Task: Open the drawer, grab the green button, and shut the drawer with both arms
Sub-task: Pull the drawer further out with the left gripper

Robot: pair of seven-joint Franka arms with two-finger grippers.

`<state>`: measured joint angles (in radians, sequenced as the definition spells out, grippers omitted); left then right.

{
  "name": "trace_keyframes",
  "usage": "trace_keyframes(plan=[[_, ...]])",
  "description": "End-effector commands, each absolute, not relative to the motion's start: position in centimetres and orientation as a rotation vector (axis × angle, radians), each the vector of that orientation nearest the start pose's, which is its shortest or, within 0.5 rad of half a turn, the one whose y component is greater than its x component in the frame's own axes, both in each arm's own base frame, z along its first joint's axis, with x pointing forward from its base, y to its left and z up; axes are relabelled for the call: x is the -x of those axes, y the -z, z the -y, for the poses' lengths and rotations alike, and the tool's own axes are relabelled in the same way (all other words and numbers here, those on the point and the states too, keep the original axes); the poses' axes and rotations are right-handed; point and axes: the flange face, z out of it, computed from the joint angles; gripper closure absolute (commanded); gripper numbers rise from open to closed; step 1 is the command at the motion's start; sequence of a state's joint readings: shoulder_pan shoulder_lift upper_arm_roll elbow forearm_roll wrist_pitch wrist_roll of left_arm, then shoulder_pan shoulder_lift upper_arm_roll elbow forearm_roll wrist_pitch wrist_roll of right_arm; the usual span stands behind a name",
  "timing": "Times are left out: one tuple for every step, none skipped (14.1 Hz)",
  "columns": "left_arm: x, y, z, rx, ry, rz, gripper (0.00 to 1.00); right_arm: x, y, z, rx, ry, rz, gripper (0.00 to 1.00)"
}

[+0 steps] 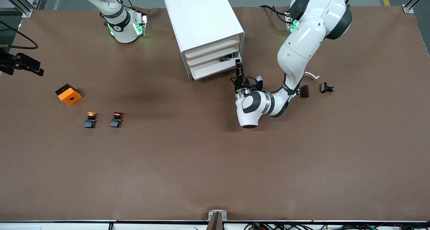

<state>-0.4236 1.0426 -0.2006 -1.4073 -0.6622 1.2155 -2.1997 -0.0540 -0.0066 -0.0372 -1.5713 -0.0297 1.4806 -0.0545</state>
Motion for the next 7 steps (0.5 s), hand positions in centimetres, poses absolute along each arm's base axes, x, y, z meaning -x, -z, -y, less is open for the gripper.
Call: trace_keyframes(plan=[[-45.6,-10.1,37.1,1.152,-1.17,1.459,0.89,-54.2,-63.1,4.6,3.18,-0.12,-0.022,0.0],[-46.4,-10.1,36.3,1.142,-1.183,1.473,0.89,-54.3,-63.0,4.7,3.181,-0.115,-0.027,0.0],[-46.9,-10.3,35.9,1.14,-1.192,1.483,0.89,-54.6,-62.4,4.8,3.179,-0.136,-0.026,0.0],[-47.7,-10.5,35.2,1.139,-1.201,1.5,0.89,-54.7,-62.3,4.8,3.179,-0.139,-0.026,0.0],[-48.4,-10.7,34.6,1.136,-1.211,1.514,0.89,-54.9,-61.8,5.0,3.177,-0.141,-0.033,0.0],[-49.1,-11.1,34.2,1.139,-1.224,1.527,0.89,-56.0,-59.6,5.1,3.176,-0.214,-0.035,0.0],[-50.1,-11.5,33.6,1.143,-1.243,1.543,0.89,-56.4,-58.9,5.2,3.174,-0.234,-0.037,0.0]])
